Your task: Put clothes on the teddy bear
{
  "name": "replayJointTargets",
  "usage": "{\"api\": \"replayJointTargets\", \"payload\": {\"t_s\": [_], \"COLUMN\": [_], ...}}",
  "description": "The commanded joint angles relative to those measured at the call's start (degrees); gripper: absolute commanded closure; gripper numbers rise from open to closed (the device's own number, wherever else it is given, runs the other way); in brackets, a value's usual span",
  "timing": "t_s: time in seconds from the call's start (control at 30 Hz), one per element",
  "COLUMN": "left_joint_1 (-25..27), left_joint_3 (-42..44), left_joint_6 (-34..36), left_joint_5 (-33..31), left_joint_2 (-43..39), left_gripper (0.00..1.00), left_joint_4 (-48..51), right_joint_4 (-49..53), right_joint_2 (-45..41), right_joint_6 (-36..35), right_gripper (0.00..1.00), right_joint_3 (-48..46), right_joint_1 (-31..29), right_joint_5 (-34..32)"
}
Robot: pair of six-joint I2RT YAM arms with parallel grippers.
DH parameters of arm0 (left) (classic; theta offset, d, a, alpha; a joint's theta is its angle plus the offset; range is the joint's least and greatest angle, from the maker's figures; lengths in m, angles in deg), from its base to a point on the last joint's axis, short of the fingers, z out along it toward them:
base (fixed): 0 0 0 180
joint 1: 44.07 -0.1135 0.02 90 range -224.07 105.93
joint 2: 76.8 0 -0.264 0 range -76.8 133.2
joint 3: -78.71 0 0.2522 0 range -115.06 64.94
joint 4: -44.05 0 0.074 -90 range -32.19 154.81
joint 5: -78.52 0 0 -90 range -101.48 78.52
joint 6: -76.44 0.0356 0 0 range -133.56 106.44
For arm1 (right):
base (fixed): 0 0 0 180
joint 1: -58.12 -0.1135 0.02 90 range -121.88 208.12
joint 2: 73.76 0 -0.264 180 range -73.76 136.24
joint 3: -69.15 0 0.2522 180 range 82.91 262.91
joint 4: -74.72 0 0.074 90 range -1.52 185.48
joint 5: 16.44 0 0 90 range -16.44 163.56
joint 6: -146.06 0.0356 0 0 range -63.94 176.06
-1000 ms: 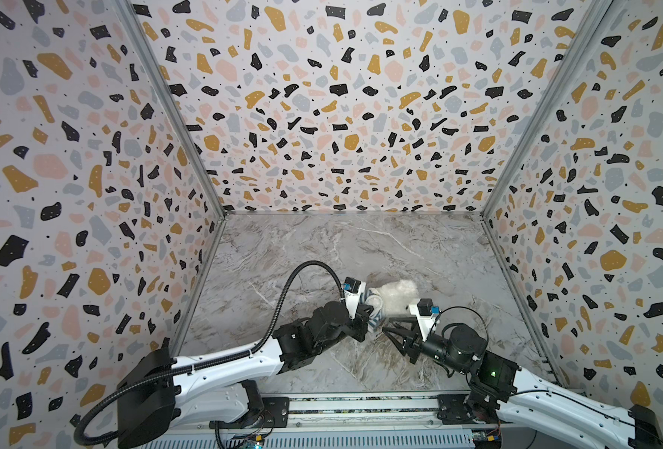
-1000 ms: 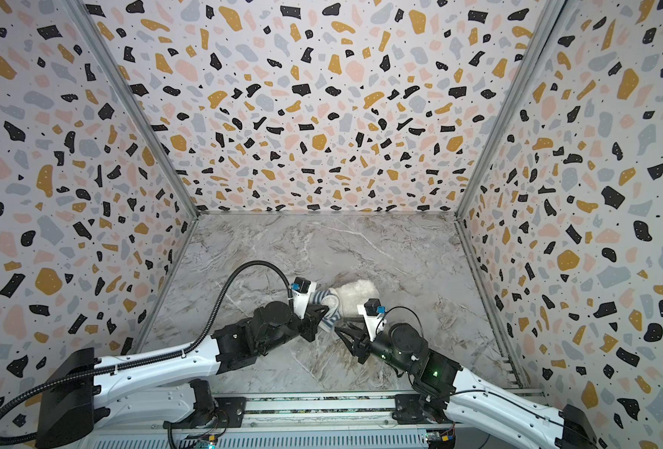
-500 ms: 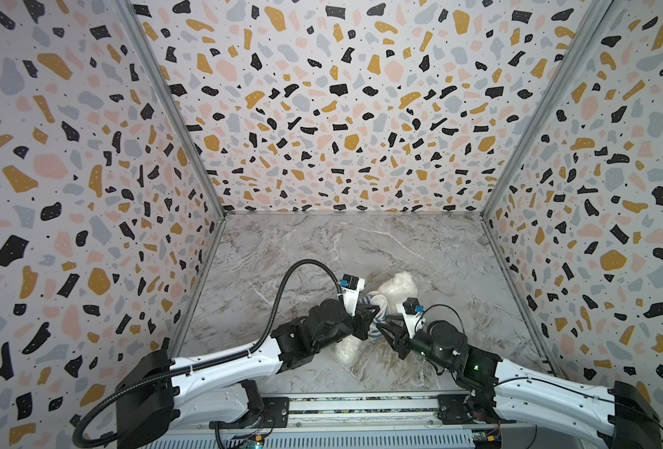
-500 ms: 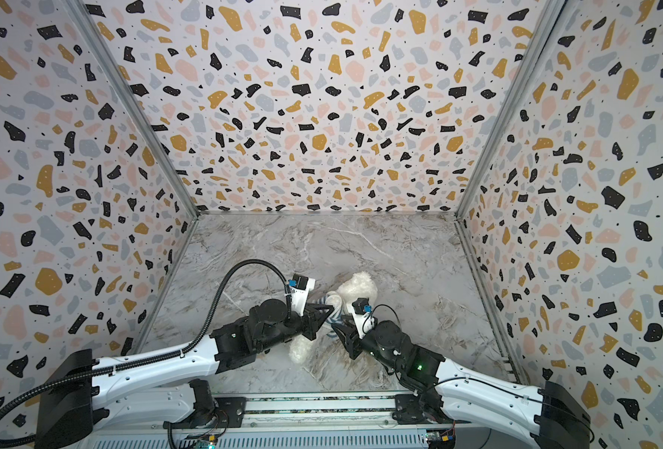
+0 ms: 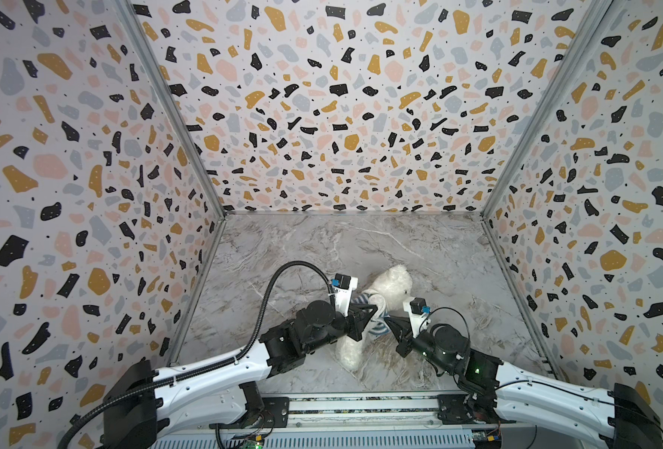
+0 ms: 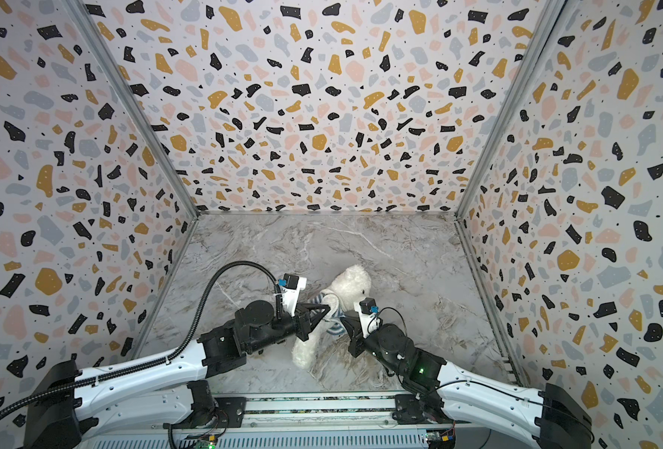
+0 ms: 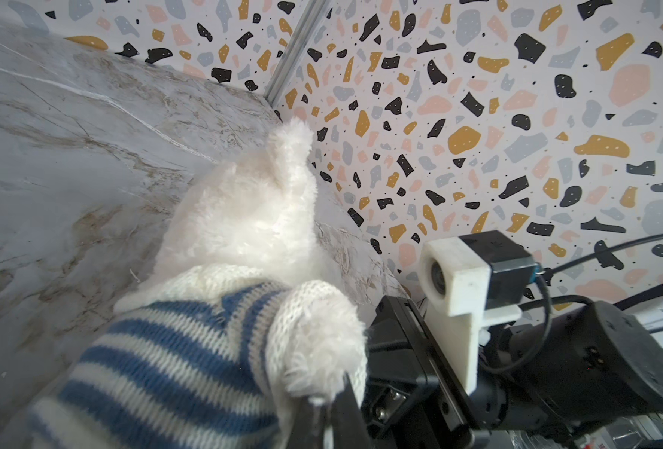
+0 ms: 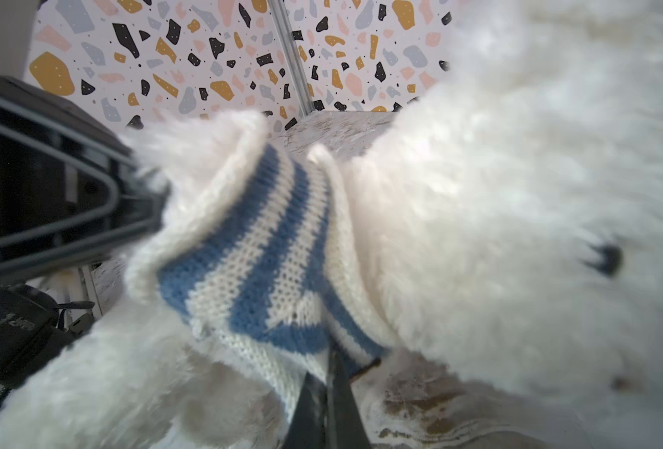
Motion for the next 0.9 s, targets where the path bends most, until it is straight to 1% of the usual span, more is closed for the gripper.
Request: {"api": "replayJointTargets", "payload": {"t_s": [0.0, 0.13, 0.23, 0.27, 0.37, 0.43, 0.53, 0.57, 0.7, 0.87], "left_joint_1": [-1.2, -2.3, -3.1, -3.2, -4.3, -4.7, -5.2, -5.6, -8.0, -8.2], "left_joint_3": [0.0, 0.5, 1.3, 1.5, 2.2, 3.4, 4.5, 5.2, 9.4, 9.4], "left_joint_6": [-0.4, -1.1, -1.8, -1.8, -1.8, -2.1, -1.3, -1.4, -4.8, -6.6], "left_joint_5": [0.6, 1.9, 4.0, 5.4, 12.2, 15.6, 14.9, 14.5, 16.0, 19.4], "left_joint_2": [-3.0, -4.4, -5.2, -5.2, -4.6, -3.7, -2.9, -2.6, -1.5, 1.6], "left_gripper": [1.0, 1.0, 1.0, 1.0, 1.0, 1.0, 1.0, 1.0, 1.0, 1.0], "left_joint_4": [-4.1, -4.2, -5.0, -5.3, -6.6, -7.9, -6.4, -6.6, -14.1, -19.4], "right_joint_4": [5.3, 7.7, 8.1, 7.6, 5.1, -0.4, -6.1, -6.4, -6.3, -8.4], "right_joint_2": [-1.2, -1.6, -0.7, -0.8, -1.8, -3.8, -6.8, -7.1, -4.8, -1.3], "right_joint_6": [3.1, 4.4, 4.9, 4.5, 1.6, -2.6, -6.3, -6.9, -8.8, -8.6], "right_gripper": [1.0, 1.0, 1.0, 1.0, 1.0, 1.0, 0.94, 0.93, 0.8, 0.68], "right_joint_3": [-2.0, -3.2, -3.8, -3.9, -4.0, -5.3, -7.0, -6.7, -4.9, -4.1], "right_joint_1": [0.8, 1.4, 3.2, 3.2, 2.7, 1.6, 0.6, 0.4, -0.6, -2.6], "right_joint_5": [-3.4, -4.1, -2.9, -2.2, -0.2, 3.6, 8.9, 9.4, 12.5, 12.3]}}
